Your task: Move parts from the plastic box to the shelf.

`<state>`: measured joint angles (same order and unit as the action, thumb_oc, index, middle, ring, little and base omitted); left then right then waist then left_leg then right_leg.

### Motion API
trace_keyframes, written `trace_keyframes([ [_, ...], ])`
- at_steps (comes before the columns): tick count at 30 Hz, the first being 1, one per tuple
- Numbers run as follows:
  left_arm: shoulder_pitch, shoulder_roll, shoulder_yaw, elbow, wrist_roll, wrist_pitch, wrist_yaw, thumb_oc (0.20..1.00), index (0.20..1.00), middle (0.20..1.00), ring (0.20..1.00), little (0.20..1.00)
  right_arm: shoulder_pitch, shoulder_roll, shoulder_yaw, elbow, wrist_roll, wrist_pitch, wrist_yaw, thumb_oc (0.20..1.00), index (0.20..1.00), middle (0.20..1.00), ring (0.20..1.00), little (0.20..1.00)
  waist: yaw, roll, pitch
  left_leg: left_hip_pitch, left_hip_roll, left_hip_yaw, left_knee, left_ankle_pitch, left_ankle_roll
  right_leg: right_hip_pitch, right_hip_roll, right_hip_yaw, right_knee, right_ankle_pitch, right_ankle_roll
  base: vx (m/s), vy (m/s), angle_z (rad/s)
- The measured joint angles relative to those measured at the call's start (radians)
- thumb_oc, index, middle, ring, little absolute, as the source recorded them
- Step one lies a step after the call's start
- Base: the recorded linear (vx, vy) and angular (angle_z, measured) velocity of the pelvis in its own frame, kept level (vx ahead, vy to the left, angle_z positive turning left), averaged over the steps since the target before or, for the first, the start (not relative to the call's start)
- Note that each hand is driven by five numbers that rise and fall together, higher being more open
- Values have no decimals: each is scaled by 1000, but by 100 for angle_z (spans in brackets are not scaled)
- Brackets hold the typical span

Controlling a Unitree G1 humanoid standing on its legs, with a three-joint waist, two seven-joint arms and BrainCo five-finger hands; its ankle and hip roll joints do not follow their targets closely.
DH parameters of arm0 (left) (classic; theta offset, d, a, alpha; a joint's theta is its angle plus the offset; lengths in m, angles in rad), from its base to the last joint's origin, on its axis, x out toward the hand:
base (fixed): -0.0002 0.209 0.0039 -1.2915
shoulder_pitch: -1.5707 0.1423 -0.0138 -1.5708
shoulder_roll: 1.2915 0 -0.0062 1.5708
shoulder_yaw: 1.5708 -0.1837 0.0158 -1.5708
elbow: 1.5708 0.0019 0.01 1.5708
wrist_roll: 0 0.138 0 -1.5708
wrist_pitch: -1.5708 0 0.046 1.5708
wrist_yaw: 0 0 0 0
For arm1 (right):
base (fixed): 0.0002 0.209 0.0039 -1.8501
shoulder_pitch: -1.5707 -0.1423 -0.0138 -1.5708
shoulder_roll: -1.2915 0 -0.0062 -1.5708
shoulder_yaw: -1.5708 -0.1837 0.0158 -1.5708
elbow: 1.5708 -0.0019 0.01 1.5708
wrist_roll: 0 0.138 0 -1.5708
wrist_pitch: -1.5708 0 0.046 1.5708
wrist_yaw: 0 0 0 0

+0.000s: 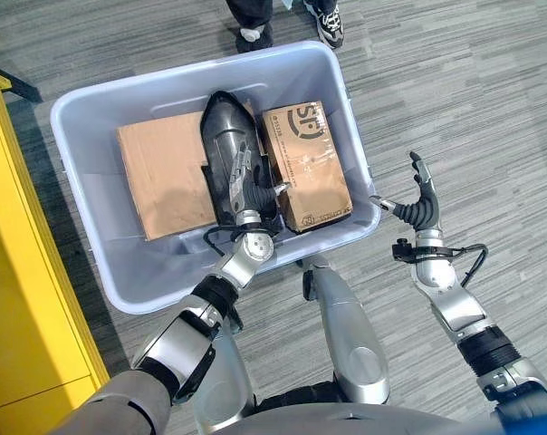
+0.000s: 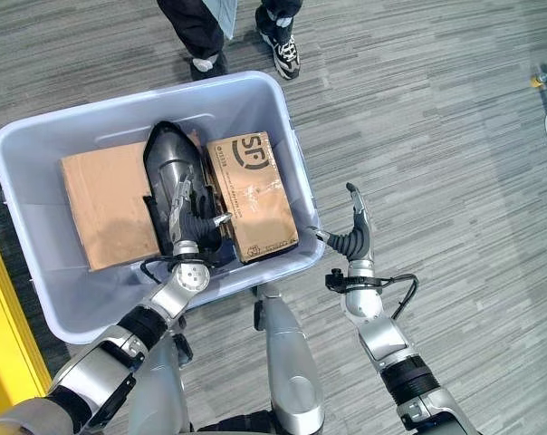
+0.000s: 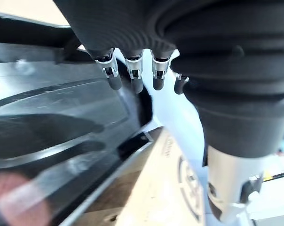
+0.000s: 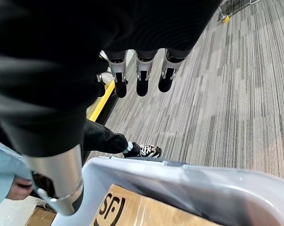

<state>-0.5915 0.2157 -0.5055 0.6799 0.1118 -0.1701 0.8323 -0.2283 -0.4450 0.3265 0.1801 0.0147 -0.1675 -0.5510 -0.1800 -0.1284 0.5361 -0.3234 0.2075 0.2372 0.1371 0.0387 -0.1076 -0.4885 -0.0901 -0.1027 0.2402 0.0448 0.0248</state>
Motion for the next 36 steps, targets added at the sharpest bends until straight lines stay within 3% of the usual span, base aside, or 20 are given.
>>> trace_keyframes([
  [2,32,10,1,-62,0,-15,4,1000,1000,1000,1000,1000,21,-11,-2,3,0,-4,0,1000,1000,1000,1000,1000,12,26,3,14,0,-3,-15,3,-1,15,0,-8,-7,-2,2,34,-59,3],
  [5,217,38,22,-227,-10,-59,74,1000,1000,1000,1000,1000,112,-31,-2,3,0,-29,1,1000,1000,1000,1000,1000,53,87,9,69,0,-28,-46,8,1,82,2,-29,-30,-12,3,31,-68,17],
  [11,292,26,124,-174,-148,-93,64,1000,1000,1000,1000,1000,107,-27,-2,4,1,-51,19,1000,1000,1000,1000,1000,88,89,11,65,-1,-35,-51,14,-1,84,-3,-48,-33,-8,-2,13,-35,8],
  [20,398,21,123,-116,-189,-128,-20,1000,1000,1000,1000,1000,112,-26,-4,4,1,-58,34,1000,1000,1000,1000,1000,94,91,11,105,-4,-52,-88,26,-1,141,-7,-70,-77,-3,6,5,-11,7],
  [36,276,22,130,-98,-263,-153,-66,1000,1000,1000,1000,1000,117,-27,-3,13,24,-57,31,1000,1000,1000,1000,1000,84,90,12,114,0,-53,-85,26,-1,161,4,-71,-94,5,4,1,-9,0],
])
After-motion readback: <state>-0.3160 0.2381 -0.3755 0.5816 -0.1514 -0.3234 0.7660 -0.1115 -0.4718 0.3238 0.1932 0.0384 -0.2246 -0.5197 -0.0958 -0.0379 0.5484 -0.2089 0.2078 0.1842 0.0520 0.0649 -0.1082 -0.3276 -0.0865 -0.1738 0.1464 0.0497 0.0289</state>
